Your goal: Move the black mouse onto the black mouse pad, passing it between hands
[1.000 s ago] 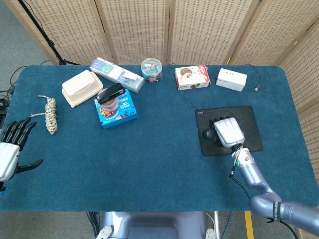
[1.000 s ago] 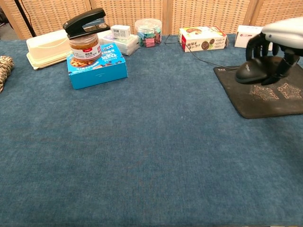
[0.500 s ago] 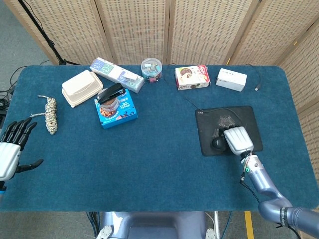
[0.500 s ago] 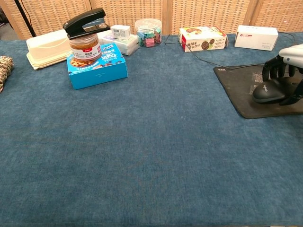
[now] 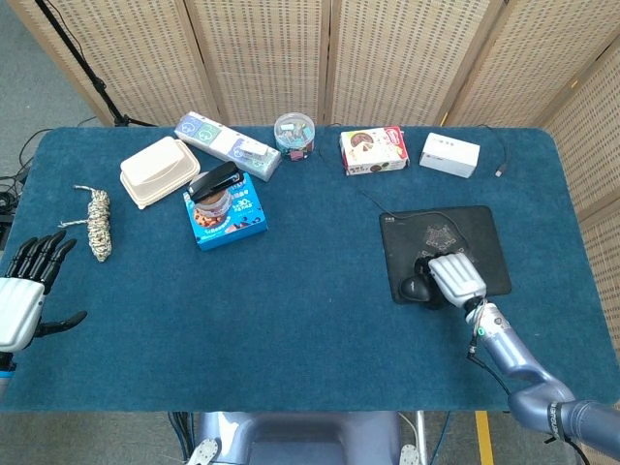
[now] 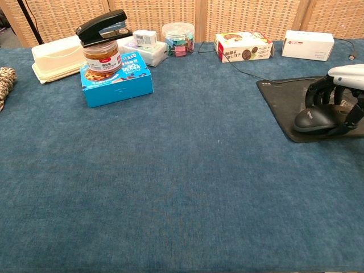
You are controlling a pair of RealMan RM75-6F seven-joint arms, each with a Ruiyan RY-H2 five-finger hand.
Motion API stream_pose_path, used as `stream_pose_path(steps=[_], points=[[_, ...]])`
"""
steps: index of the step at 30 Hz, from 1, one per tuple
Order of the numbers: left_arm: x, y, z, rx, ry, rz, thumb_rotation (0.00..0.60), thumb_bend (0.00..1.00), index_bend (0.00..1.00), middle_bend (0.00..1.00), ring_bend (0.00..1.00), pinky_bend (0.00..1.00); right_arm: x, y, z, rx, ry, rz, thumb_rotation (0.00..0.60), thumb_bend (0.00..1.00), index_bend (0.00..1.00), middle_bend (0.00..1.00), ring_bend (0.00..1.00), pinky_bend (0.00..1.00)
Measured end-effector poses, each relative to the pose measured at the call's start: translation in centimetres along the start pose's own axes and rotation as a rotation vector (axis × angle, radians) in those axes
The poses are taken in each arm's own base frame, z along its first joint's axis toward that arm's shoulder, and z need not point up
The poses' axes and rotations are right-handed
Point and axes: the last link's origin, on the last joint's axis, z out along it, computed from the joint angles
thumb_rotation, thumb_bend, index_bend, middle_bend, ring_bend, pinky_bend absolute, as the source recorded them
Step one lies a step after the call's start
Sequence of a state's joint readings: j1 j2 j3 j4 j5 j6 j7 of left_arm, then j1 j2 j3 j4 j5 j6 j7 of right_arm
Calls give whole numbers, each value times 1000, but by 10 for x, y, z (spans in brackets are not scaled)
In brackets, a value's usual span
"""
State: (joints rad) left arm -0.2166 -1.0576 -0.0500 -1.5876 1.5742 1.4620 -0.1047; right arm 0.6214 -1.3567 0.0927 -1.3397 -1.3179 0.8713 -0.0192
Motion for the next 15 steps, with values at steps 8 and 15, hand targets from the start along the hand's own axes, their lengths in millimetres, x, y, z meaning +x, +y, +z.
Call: stream_pose_path(steps=[8, 15], points=[[-2, 1, 0, 0, -8, 3, 600, 12, 0, 0, 0, 0, -2, 3, 4, 32, -18, 42, 600, 463, 531, 501, 383, 385], [-3, 1, 0, 4, -13, 3, 600, 12, 0, 0, 0, 0, -5, 6, 6, 46, -33, 50, 600, 464, 531, 500, 383, 386]])
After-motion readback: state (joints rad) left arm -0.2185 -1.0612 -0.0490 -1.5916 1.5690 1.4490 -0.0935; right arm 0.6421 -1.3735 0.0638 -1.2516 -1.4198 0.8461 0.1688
